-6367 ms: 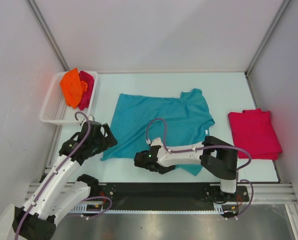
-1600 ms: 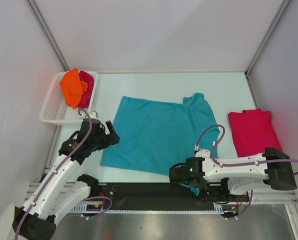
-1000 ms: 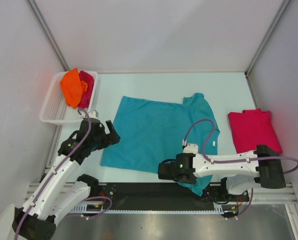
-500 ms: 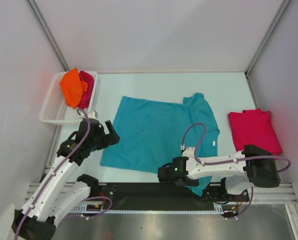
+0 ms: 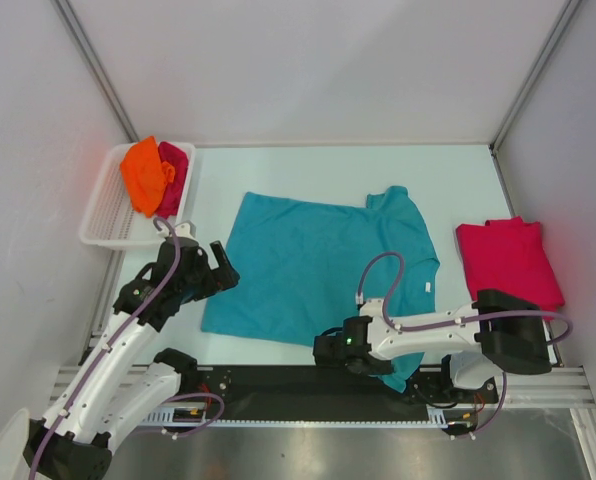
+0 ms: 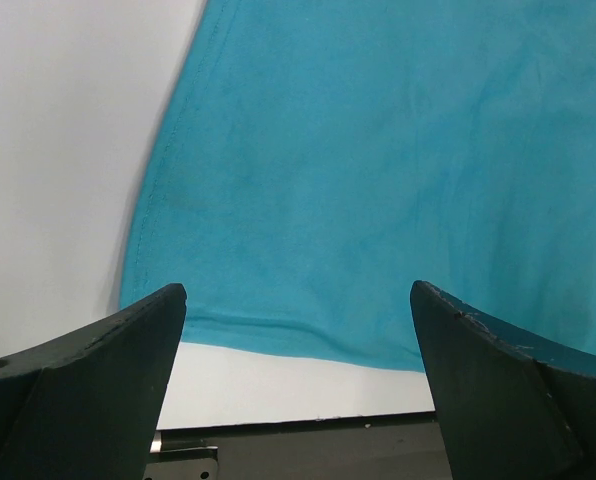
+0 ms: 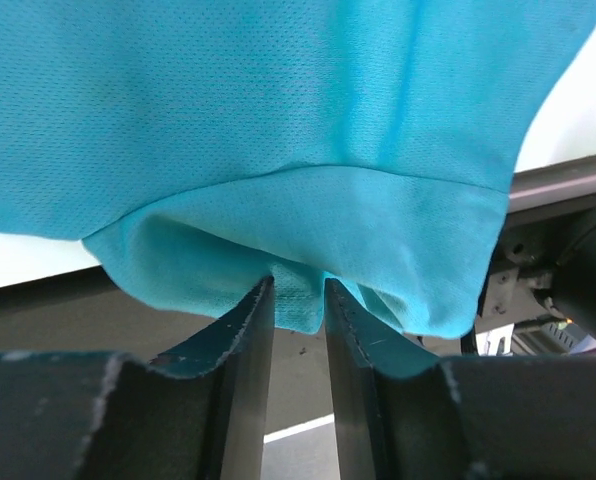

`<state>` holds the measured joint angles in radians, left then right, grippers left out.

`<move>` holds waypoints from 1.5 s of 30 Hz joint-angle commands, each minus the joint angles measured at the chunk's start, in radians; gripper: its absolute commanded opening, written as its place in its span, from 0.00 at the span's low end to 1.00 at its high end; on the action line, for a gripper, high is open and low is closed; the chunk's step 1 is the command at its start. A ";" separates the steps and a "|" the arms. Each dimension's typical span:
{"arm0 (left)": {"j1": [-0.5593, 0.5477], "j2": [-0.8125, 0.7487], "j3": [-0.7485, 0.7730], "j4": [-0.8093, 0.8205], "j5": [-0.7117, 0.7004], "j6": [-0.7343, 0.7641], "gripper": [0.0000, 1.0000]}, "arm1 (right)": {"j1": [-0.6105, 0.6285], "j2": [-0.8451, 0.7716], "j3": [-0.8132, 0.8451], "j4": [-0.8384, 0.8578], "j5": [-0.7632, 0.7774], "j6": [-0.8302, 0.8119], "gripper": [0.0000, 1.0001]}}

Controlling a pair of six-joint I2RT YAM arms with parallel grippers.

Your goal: Fold and stack the t-shirts

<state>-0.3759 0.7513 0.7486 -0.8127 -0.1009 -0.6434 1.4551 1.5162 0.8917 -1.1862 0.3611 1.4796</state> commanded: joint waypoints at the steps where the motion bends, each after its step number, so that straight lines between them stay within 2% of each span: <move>1: -0.004 -0.018 0.055 -0.005 -0.002 0.025 1.00 | -0.009 0.002 -0.019 0.063 -0.011 -0.024 0.29; 3: -0.003 -0.020 0.055 -0.006 0.000 0.025 1.00 | -0.009 0.018 -0.019 0.076 -0.019 -0.042 0.27; 6: -0.003 -0.020 0.057 -0.008 0.000 0.025 1.00 | -0.009 0.029 -0.020 0.109 -0.031 -0.064 0.03; 7: -0.004 -0.018 0.058 -0.008 -0.002 0.025 1.00 | -0.009 0.030 -0.020 0.126 -0.036 -0.071 0.00; 12: -0.004 -0.020 0.060 -0.011 -0.005 0.027 1.00 | 0.013 0.012 0.001 0.120 -0.019 -0.079 0.00; 24: -0.003 -0.009 0.060 -0.002 0.003 0.027 1.00 | 0.090 0.016 0.062 -0.062 -0.054 0.011 0.00; 25: -0.004 -0.009 0.058 0.000 0.004 0.027 1.00 | 0.090 0.013 0.059 -0.065 -0.056 0.015 0.02; 26: -0.004 -0.007 0.058 0.003 0.004 0.027 0.99 | 0.090 0.010 0.061 -0.064 -0.042 0.024 0.15; 27: -0.004 -0.003 0.057 0.006 0.007 0.027 1.00 | 0.080 0.012 0.065 -0.064 -0.031 0.025 0.43; 29: -0.004 0.000 0.055 0.009 0.010 0.028 0.99 | 0.062 0.022 0.091 -0.069 0.007 0.007 0.54; 36: -0.004 0.014 0.086 0.000 -0.006 0.044 1.00 | -0.053 0.049 0.203 -0.043 0.137 -0.117 0.54; 38: -0.004 0.023 0.093 0.000 -0.010 0.045 1.00 | -0.142 0.042 0.201 0.011 0.145 -0.163 0.54; 41: -0.004 0.037 0.107 0.000 -0.003 0.047 1.00 | -0.297 0.024 0.190 0.184 0.136 -0.304 0.50; 42: -0.004 0.037 0.112 0.000 -0.005 0.047 0.99 | -0.327 0.041 0.208 0.265 0.148 -0.393 0.50; 45: -0.004 0.042 0.121 0.001 -0.011 0.053 1.00 | -0.447 0.154 0.295 0.315 0.191 -0.499 0.50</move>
<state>-0.3759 0.7898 0.8181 -0.8257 -0.1013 -0.6182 1.1160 1.5707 1.0817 -1.0279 0.4587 1.1847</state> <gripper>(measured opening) 0.994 0.500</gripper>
